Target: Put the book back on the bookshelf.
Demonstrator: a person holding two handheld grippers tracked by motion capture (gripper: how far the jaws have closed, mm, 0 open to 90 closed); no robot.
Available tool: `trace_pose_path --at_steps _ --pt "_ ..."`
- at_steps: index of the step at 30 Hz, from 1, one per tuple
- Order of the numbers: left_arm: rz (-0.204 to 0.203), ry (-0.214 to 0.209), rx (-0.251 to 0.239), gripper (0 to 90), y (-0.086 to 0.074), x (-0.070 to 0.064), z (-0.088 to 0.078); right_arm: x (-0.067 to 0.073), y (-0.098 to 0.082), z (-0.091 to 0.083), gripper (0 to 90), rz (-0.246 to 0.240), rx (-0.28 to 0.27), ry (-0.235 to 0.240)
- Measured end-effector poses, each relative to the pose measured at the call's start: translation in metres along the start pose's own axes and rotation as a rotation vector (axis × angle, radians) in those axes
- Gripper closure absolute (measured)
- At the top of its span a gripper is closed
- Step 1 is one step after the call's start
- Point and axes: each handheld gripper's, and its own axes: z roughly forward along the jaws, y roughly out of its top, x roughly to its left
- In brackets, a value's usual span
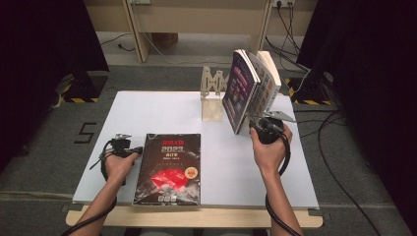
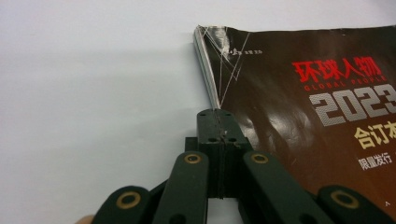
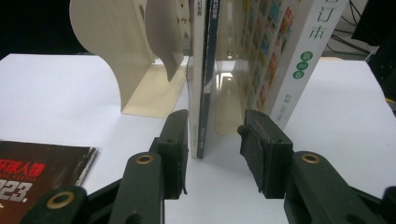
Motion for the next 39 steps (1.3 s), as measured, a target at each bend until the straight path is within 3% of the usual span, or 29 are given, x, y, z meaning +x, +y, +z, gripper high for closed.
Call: trace_pose_path --at_steps 9,15,29,39 --pt "0.051 -0.045 0.012 89.7 -0.002 -0.022 0.004 0.004 -0.008 0.007 61.5 -0.01 0.042 0.019" --pt "0.111 -0.065 0.015 89.6 -0.004 -0.038 0.008 0.004 -0.013 0.012 61.4 -0.005 0.066 0.025" --pt "0.135 -0.1 0.029 89.6 -0.01 -0.058 0.006 0.006 -0.021 0.016 61.3 -0.009 0.096 0.029" --pt "0.155 -0.139 0.036 89.5 -0.018 -0.077 0.004 0.006 -0.03 0.023 60.6 -0.001 0.148 0.042"
